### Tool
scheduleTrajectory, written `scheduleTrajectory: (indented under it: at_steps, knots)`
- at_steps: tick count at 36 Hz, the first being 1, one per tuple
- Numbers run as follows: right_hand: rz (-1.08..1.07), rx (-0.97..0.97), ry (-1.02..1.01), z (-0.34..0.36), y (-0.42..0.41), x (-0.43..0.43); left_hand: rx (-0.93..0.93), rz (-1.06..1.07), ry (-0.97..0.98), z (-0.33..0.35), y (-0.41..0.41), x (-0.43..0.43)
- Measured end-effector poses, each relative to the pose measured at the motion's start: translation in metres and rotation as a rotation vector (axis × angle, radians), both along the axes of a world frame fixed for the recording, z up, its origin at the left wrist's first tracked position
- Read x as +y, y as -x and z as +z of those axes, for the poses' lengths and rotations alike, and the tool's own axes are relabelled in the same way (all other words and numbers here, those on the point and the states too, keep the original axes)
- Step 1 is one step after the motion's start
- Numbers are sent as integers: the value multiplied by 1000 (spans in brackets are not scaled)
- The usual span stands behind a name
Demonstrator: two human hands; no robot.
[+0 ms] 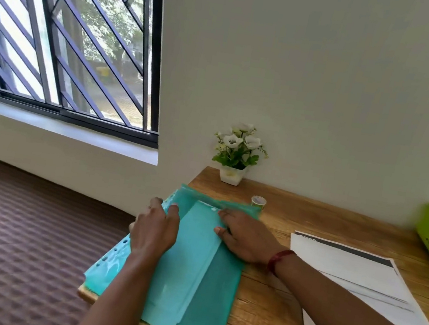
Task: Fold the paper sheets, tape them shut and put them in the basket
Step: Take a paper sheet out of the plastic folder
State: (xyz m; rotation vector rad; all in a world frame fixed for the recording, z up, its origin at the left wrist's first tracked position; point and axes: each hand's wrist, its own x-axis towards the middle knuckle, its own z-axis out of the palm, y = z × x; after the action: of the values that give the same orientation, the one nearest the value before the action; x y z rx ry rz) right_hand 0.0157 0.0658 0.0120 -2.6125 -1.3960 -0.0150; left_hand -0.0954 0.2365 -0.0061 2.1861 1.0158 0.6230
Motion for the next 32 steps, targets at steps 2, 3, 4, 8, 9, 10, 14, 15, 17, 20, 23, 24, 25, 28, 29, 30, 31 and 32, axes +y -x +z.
scheduleTrajectory:
  at_steps: [2,3,4,8,9,10,14,15,17,20,23,24,25,28,29,30,31,32]
  knots:
    - [-38,-12,-56,2,-10,5,-29,7,15,0,0,0]
    - [-51,-22,-87,4,-15,8,-50,11,20,0,0,0]
    - [-66,-37,-110,5,-20,11,-73,15,26,0,1,0]
    - [-162,-43,-129,9,-45,25,-156,2,60,1,2,1]
    - [-185,-32,-125,11,-51,28,-171,-5,64,2,2,1]
    - [-201,-13,-118,12,-58,32,-184,-10,65,2,3,1]
    - [-230,134,-56,22,-76,43,-225,-20,54,2,3,1]
    - [-241,166,-47,25,-78,44,-236,-23,57,1,3,1]
    - [-248,246,-40,32,-80,46,-266,-33,68,0,3,1]
    - [-230,329,-10,38,-82,47,-290,-35,91,-1,2,2]
    - [-226,419,13,41,-84,50,-295,-26,97,0,2,2]
    - [-228,442,24,42,-85,50,-299,-26,97,0,3,1]
    - [-232,457,36,42,-86,51,-301,-26,98,0,2,1]
    - [-244,497,55,43,-86,52,-307,-27,90,0,3,1]
    - [-248,508,59,42,-86,52,-307,-27,84,0,3,1]
    - [-251,515,61,42,-86,52,-310,-29,79,0,3,1]
    - [-255,519,62,42,-86,52,-314,-31,73,0,3,1]
    - [-257,524,59,42,-85,52,-317,-32,70,0,2,1]
